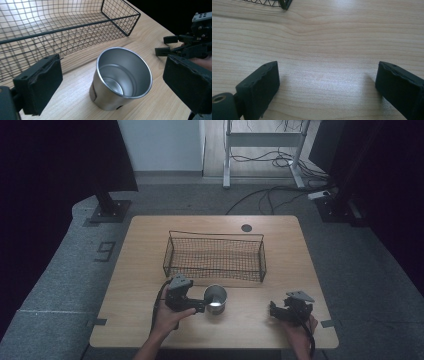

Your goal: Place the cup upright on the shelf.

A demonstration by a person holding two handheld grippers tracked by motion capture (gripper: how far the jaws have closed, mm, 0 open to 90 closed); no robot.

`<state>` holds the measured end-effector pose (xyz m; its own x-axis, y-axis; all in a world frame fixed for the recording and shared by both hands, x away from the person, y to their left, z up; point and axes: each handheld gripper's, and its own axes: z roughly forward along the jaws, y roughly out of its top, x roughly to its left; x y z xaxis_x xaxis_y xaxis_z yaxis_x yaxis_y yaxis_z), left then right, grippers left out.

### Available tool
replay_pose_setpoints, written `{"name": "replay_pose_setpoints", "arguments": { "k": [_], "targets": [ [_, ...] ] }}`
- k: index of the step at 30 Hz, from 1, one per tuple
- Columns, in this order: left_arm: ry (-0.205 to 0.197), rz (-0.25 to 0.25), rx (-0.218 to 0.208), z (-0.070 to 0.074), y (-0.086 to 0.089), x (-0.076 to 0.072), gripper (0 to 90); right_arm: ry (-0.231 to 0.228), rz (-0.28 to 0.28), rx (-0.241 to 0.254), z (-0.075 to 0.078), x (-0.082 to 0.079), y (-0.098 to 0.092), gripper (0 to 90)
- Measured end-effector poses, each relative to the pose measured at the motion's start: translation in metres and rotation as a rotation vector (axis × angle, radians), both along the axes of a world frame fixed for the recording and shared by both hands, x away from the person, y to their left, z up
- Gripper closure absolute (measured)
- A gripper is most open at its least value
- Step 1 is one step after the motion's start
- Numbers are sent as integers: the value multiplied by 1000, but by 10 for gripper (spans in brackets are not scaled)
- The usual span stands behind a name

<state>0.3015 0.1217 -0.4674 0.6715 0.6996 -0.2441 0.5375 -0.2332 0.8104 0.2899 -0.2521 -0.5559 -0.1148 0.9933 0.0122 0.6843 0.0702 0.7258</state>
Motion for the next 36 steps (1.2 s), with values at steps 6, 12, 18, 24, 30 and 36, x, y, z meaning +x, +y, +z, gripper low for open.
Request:
{"name": "replay_pose_setpoints", "arguments": {
  "k": [6, 12, 18, 24, 30, 36],
  "targets": [
    [10, -9, 27, -5, -12, 0, 9, 0, 0, 0, 0, 0, 0, 53],
    [24, -15, 41, -12, -21, 2, 0, 0, 0, 0, 0, 0, 0, 53],
    [28, -29, 52, -15, -28, 2, 0, 0, 0, 0, 0, 0, 0, 53],
    [31, -17, 86, -23, -37, 5, 0, 0, 0, 0, 0, 0, 0, 53],
    [31, -26, 90, -26, -43, 5, 0, 0, -2, 0, 0, 0, 0, 53],
    [34, -20, 110, -31, -48, 9, 0, 0, -2, 0, 0, 0, 0, 53]
  ]
}}
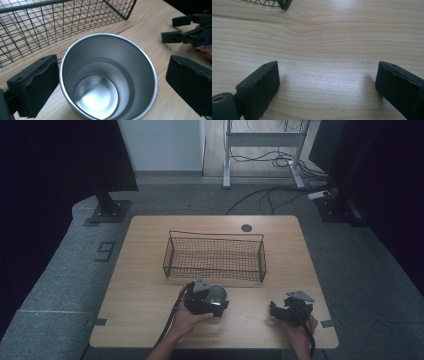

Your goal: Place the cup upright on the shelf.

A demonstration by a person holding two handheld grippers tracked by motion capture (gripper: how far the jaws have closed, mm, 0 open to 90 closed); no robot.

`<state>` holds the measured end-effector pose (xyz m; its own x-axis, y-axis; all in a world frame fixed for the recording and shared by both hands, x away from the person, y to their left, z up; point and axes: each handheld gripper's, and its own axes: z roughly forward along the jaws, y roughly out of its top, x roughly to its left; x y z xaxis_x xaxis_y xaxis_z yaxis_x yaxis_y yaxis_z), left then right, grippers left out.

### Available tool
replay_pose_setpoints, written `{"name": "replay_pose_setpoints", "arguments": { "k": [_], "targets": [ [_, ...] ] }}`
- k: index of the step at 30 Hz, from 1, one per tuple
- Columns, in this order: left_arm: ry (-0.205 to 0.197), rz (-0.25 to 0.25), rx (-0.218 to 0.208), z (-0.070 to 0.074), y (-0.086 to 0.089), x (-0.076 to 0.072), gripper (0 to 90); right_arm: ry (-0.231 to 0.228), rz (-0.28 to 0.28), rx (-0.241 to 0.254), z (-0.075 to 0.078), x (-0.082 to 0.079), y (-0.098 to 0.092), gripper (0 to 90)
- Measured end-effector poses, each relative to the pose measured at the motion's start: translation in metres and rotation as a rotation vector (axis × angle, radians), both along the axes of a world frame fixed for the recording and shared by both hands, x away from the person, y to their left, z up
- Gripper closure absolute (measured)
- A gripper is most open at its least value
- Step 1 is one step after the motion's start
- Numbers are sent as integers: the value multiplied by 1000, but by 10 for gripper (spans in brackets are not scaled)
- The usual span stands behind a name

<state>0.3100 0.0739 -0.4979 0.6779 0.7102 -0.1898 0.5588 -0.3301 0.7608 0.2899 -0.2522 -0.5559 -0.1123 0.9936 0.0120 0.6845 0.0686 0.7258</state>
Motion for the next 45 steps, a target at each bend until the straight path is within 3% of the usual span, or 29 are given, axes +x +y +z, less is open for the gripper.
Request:
{"name": "replay_pose_setpoints", "arguments": {
  "k": [9, 20, 24, 30, 45],
  "targets": [
    [9, -2, 5, -6, -7, 3, 0, 0, -2, 0, 0, 0, 0, 53],
    [-14, 23, 23, -11, -10, 3, 124, 0, -3, 0, 0, 0, 0, 53],
    [-43, -3, 33, -11, -10, 1, 137, 0, -3, 1, 0, 0, 0, 53],
    [-48, -22, 30, -11, -11, -1, 139, 0, -3, 1, 0, 0, 0, 53],
    [-83, -23, -28, 13, 2, -4, 141, 0, -3, 1, 0, 0, 0, 53]
  ]
}}
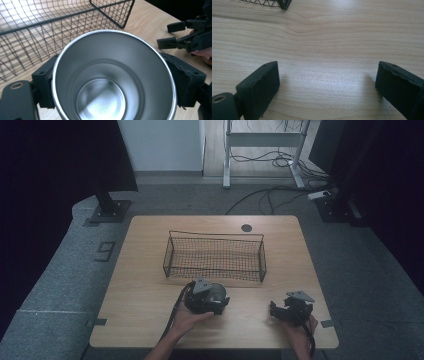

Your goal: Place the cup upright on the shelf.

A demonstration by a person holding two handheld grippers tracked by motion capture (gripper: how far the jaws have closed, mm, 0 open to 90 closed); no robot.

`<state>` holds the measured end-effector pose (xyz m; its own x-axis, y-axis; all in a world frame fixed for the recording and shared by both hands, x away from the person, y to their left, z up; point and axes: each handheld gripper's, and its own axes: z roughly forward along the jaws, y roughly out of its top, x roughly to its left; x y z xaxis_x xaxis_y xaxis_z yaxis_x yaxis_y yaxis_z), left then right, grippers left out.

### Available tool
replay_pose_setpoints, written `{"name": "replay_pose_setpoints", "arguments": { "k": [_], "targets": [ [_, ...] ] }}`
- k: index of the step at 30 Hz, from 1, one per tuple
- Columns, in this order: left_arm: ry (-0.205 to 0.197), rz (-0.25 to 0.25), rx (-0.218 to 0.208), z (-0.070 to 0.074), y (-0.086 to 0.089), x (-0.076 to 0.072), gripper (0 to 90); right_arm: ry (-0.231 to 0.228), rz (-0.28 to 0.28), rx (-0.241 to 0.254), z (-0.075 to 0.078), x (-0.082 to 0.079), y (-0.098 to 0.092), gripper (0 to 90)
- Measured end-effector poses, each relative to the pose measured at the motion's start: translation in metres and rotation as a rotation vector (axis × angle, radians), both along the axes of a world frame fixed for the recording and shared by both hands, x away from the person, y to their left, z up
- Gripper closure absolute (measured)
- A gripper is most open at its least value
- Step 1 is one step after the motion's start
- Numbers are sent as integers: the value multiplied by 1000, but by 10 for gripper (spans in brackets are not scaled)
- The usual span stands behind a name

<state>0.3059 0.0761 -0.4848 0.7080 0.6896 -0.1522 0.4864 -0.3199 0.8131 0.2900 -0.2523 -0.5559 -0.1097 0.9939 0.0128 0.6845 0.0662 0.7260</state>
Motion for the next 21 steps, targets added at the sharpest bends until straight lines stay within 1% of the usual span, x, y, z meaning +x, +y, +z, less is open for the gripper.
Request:
{"name": "replay_pose_setpoints", "arguments": {
  "k": [1, 2, 3, 6, 10, 13, 15, 20, 21],
  "targets": [
    [0, 0, 0, 0, 0, 0, 140, 0, 0, 0, 0, 0, 0, 53],
    [-5, 5, -5, 4, 3, 0, 141, 0, 0, 0, 0, 0, 0, 53],
    [-5, 5, -5, 4, 3, 0, 140, 0, 0, 0, 0, 0, 0, 53],
    [-10, 10, -14, 11, 7, 1, 141, 0, 0, 0, 0, 0, 0, 53],
    [-25, 19, -21, 20, 12, 3, 141, 0, -2, 1, 0, 0, -1, 54],
    [-28, 20, -29, 24, 14, 4, 141, -1, -4, 1, 0, 0, -1, 54],
    [-33, 25, -28, 28, 16, 4, 141, -1, -4, 1, 0, 0, -1, 54],
    [-35, 31, -25, 32, 19, 6, 141, -1, -5, 0, 0, 0, -1, 55],
    [-33, 34, -30, 34, 20, 8, 141, -1, -6, 1, 0, 0, -1, 55]
  ]
}}
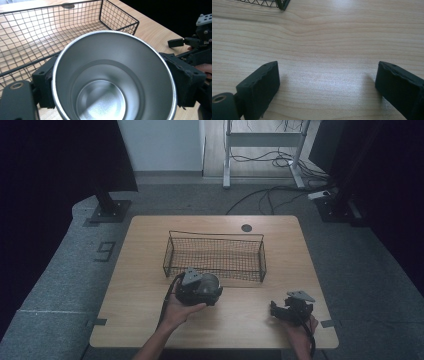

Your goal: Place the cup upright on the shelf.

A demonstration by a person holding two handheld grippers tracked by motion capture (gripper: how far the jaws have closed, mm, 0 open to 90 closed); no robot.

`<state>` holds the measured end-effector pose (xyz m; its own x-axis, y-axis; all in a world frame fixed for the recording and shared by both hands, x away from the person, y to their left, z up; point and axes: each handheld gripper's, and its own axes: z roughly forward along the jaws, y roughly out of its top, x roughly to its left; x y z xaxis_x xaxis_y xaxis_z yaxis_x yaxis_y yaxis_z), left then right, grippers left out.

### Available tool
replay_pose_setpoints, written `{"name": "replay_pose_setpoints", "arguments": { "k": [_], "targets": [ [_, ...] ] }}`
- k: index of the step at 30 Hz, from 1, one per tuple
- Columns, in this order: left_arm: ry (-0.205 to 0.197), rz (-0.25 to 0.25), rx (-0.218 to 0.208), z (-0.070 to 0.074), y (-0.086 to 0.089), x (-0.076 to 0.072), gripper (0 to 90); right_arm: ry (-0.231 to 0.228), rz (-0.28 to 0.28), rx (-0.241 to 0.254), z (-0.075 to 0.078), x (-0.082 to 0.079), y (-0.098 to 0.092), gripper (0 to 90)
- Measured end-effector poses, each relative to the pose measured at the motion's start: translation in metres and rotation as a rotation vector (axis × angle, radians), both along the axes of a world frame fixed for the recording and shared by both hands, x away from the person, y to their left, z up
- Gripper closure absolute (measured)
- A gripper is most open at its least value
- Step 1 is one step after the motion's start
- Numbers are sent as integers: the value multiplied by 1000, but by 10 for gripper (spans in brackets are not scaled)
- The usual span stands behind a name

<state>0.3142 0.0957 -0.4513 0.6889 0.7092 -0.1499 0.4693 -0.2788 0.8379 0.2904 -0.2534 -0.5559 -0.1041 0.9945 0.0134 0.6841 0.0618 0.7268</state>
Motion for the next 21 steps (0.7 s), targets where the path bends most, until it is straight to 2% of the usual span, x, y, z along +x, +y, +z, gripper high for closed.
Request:
{"name": "replay_pose_setpoints", "arguments": {
  "k": [8, 9, 21],
  "targets": [
    [4, 2, -7, 5, 2, 6, 141, 0, 0, -1, 0, 0, 0, 56],
    [14, -8, -20, 6, 3, 7, 141, 0, -1, -1, 0, 0, 0, 57],
    [9, 11, -12, 8, 5, 15, 142, 0, -3, 0, 0, 0, 0, 59]
  ]
}}
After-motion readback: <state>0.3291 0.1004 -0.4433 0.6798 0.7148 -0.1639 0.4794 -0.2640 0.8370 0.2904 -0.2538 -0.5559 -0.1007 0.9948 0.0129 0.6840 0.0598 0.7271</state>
